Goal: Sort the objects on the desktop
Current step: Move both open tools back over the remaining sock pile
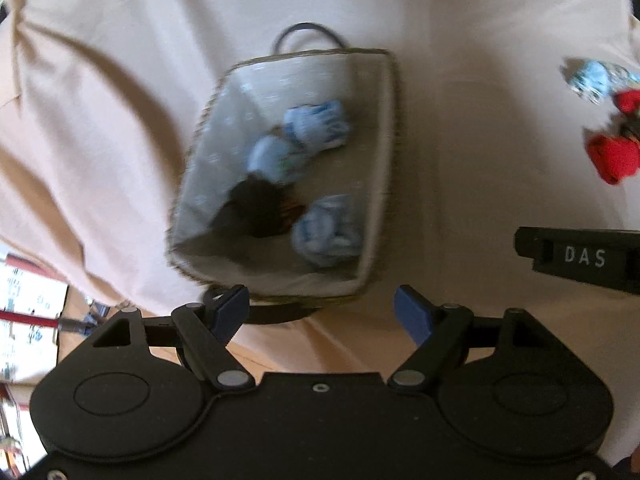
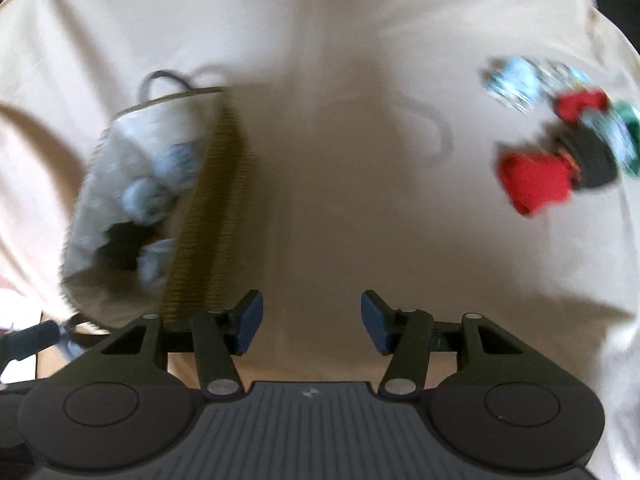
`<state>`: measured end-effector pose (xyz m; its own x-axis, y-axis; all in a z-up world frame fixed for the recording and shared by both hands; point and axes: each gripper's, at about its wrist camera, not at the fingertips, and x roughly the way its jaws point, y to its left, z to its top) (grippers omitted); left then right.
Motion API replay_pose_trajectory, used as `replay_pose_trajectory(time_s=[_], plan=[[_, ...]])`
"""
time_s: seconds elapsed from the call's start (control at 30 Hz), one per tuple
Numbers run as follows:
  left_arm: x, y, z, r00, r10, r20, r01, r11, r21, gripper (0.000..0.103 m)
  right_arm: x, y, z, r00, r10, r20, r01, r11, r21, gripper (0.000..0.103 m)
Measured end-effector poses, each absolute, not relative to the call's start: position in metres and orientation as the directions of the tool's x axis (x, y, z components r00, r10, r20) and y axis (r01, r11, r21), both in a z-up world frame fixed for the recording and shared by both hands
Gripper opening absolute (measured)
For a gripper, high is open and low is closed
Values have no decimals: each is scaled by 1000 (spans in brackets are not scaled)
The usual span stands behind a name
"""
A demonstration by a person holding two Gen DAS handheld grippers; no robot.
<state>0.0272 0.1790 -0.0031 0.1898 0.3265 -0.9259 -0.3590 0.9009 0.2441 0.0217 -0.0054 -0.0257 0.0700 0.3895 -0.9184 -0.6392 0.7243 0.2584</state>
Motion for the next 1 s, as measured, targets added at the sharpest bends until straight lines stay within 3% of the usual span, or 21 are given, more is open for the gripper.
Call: replay_pose_trajectory(time_s=[0.33,0.5,0.63,0.9,1.0], plan=[[71,122,-36,176,277,-945,-206,949,240,77,105,-109,-76,168,236,-957,-353,921,165,58],[98,92,-56,216,265,-940,-125,962,243,77,129,-144,-96,239,132,-962,-273,960,64,58],[123,70,-70,249,237,-939,-76,971,225,77,139,-165,-113,233,122,-965,-231,971,67,59],[155,33,-84,291,223,-930,-1,972,233,77,137,-161,-121,253,140,-957,-274,959,68,83],[166,21,-88,298,219,-929,14,972,234,77,136,-159,-123,255,141,-957,-284,957,66,87]])
